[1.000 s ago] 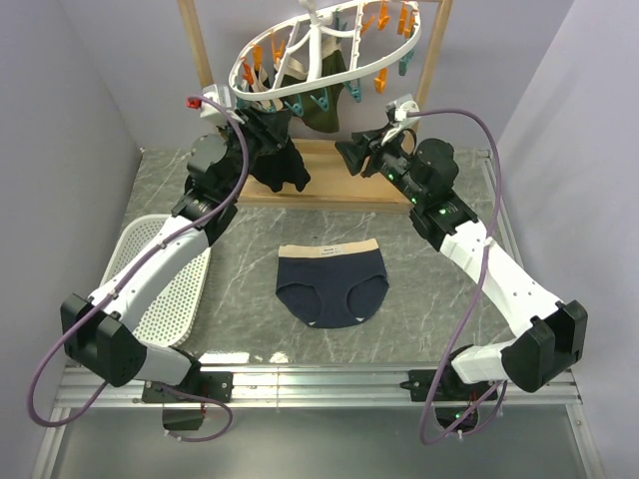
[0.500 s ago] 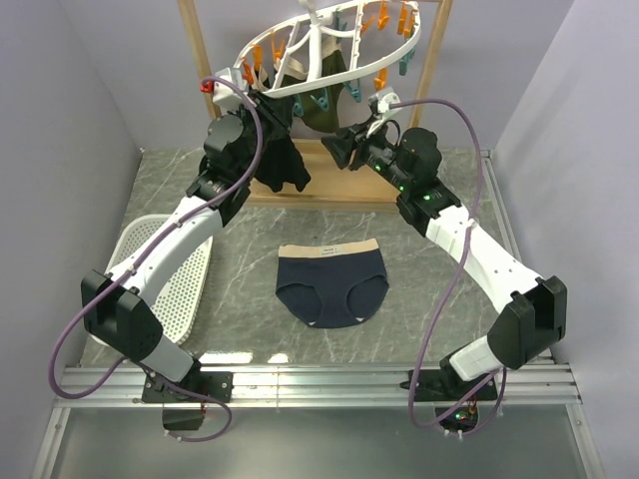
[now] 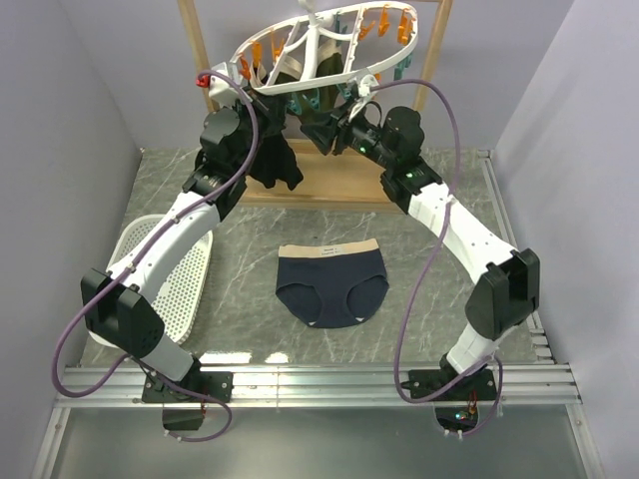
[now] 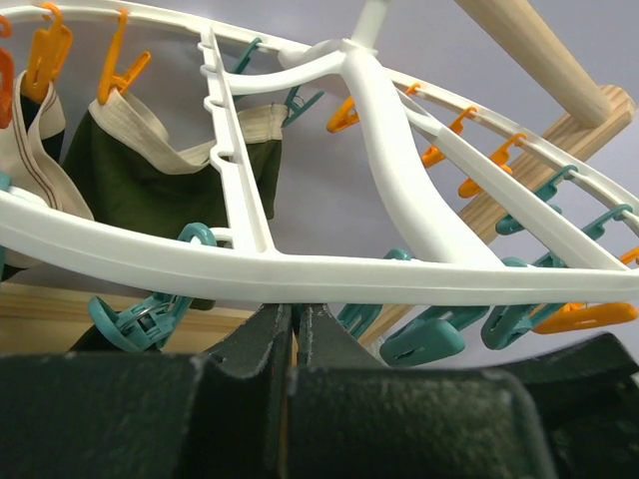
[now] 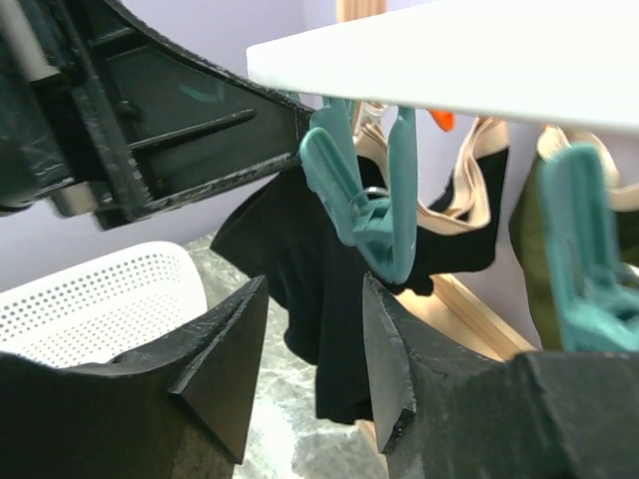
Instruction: Clip the underwear to the hanger
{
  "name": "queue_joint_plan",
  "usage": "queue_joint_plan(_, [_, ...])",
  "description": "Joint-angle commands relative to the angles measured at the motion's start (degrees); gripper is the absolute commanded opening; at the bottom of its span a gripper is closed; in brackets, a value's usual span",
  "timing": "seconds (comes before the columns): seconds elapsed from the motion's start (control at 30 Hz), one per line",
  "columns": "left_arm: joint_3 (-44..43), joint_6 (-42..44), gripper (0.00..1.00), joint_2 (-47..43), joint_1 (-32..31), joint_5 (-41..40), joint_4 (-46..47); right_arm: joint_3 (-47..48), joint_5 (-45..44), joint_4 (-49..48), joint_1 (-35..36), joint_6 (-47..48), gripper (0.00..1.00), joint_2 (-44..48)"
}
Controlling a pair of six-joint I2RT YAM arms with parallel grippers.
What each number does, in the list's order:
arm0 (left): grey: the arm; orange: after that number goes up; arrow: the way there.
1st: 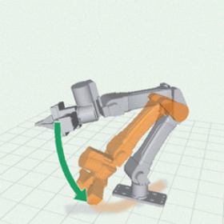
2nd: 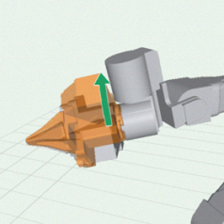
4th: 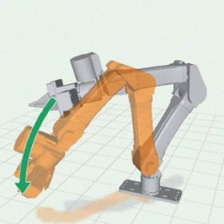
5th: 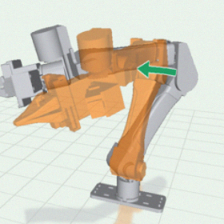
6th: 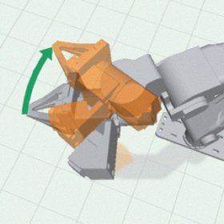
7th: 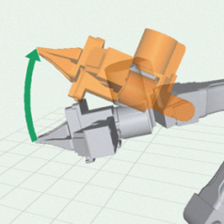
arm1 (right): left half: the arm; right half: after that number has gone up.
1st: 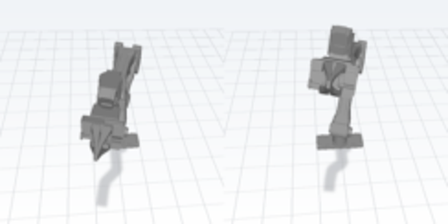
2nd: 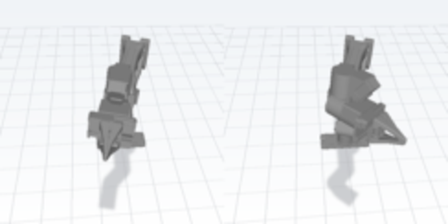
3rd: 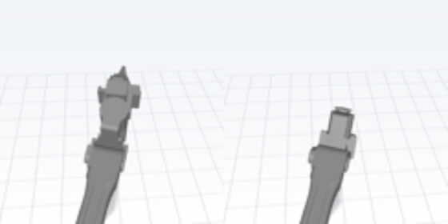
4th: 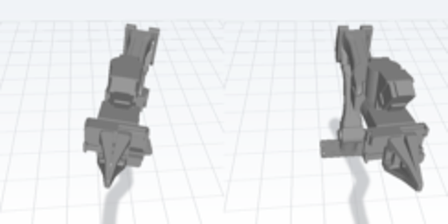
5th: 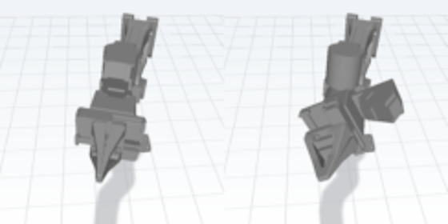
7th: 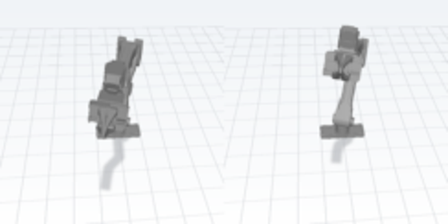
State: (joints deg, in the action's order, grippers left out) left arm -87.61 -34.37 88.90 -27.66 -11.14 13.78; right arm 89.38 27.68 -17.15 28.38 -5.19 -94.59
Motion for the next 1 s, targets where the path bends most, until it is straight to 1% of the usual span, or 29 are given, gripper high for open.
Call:
queue_joint_plan(0.0, [-2.56,-0.35,0.00,-0.40,0.15,3.93,-0.86,4.83,2.99,-2.28,0.36,0.79,0.50,-2.35])
queue_joint_plan(0.2, [-1.68,-1.31,0.00,-0.75,0.76,7.88,-0.25,7.03,3.96,-3.24,0.27,1.94,0.55,-5.16])
queue_joint_plan(0.43, [-1.42,-2.10,0.00,-0.40,1.73,10.70,-0.77,6.59,4.13,-7.98,0.36,1.33,0.55,-5.87])
queue_joint_plan(0.63, [-1.86,-2.54,0.00,0.13,2.17,13.42,-1.21,5.98,4.75,-10.71,0.36,1.32,0.53,-5.87])
queue_joint_plan(0.8, [-1.86,-3.25,0.00,0.39,2.08,15.09,-1.21,7.21,5.36,-10.01,0.27,1.94,0.52,-6.93])
queue_joint_plan(0.87, [-1.77,-3.51,0.00,0.39,2.08,15.70,-1.12,7.56,5.28,-10.01,0.36,2.64,0.50,-7.19])
queue_joint_plan(0.97, [-1.33,-4.04,0.00,0.31,2.26,16.23,-0.77,8.17,5.10,-9.31,0.36,3.34,0.44,-7.63])
